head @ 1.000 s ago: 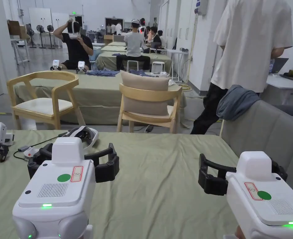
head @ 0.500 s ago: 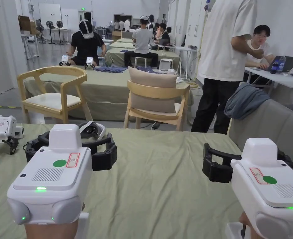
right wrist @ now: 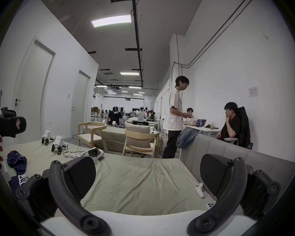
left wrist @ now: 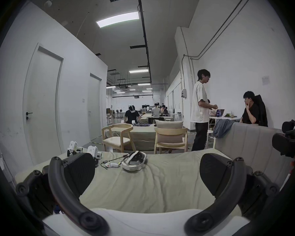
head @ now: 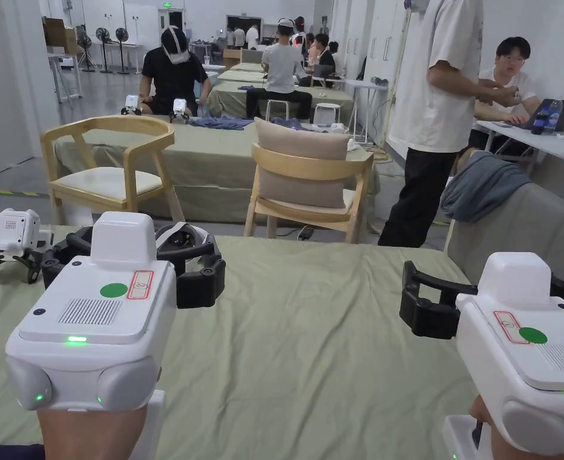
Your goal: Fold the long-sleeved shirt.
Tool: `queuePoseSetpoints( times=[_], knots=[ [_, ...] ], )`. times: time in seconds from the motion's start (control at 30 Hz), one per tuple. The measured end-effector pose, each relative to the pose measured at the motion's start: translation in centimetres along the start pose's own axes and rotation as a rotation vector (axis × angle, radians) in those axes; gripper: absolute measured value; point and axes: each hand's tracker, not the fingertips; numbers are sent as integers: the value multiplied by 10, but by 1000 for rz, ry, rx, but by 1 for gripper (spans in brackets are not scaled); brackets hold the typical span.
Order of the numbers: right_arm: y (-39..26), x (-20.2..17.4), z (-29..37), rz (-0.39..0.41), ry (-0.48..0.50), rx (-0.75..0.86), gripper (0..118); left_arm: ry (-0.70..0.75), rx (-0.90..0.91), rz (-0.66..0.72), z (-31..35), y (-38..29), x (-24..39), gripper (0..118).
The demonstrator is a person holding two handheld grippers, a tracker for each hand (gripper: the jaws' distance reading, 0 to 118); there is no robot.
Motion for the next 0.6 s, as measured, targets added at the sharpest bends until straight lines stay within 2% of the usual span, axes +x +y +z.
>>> queuePoseSetpoints(
  times=[0.6],
  knots=[
    [7, -5, 5, 23, 7, 24, 118, -26, 12, 5, 7, 9, 3, 111]
  ],
)
